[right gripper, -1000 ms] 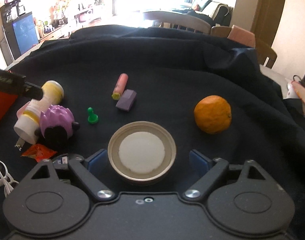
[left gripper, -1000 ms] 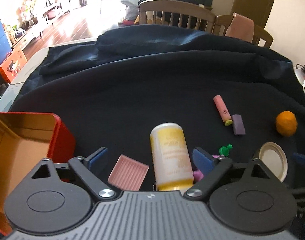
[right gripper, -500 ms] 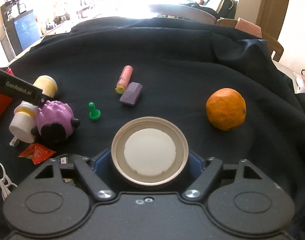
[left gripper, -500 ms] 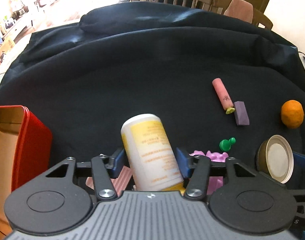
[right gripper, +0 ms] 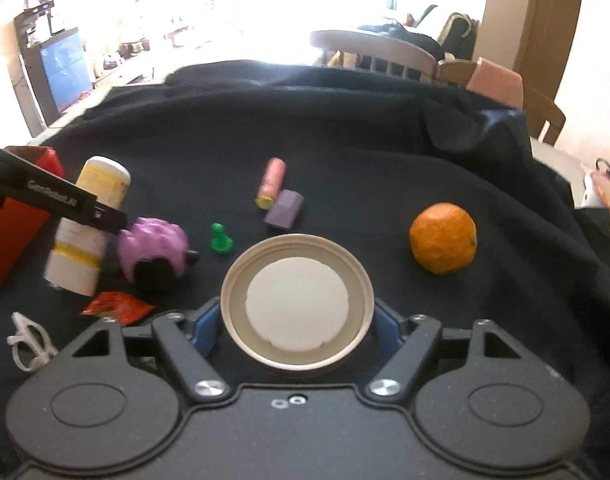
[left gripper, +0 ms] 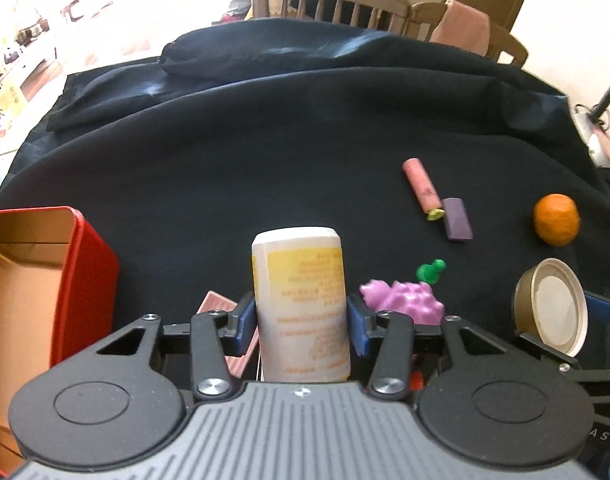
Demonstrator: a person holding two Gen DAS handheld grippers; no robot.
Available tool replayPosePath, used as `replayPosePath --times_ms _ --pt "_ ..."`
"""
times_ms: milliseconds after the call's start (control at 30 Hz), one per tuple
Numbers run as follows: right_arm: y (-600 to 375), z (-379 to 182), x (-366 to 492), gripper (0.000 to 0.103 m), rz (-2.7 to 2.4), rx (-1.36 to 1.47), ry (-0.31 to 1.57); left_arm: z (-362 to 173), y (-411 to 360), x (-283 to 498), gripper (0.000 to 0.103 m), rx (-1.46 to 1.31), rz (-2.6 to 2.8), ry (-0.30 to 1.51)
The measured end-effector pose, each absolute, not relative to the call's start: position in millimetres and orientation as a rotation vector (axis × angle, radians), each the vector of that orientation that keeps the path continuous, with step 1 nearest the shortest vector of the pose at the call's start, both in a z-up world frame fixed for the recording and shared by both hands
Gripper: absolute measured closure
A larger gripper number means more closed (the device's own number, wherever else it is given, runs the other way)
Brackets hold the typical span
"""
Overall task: Organize rigid objects
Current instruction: 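Carry the bottle in the left tool while the right tool carries the tape roll into the tin box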
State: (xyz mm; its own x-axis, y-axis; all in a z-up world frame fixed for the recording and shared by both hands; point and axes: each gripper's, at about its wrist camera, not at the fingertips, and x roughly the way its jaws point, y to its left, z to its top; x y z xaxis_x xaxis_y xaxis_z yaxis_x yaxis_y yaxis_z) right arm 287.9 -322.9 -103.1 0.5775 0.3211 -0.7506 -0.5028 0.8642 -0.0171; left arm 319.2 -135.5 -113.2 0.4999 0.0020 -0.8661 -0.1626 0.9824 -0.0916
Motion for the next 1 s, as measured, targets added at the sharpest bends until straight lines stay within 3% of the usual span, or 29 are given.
replayPosePath --times_ms 433,1000 --pt "-286.2 -51.3 230.2 0.027 0.569 -0.255 0.747 -66.6 -97.6 251.8 0.058 -0.272 0.025 0.974" --pt "-160.7 -22.7 184.4 0.027 0.652 -0.317 0.687 -16.7 21.3 194.4 0.058 -0.305 0.004 0.897"
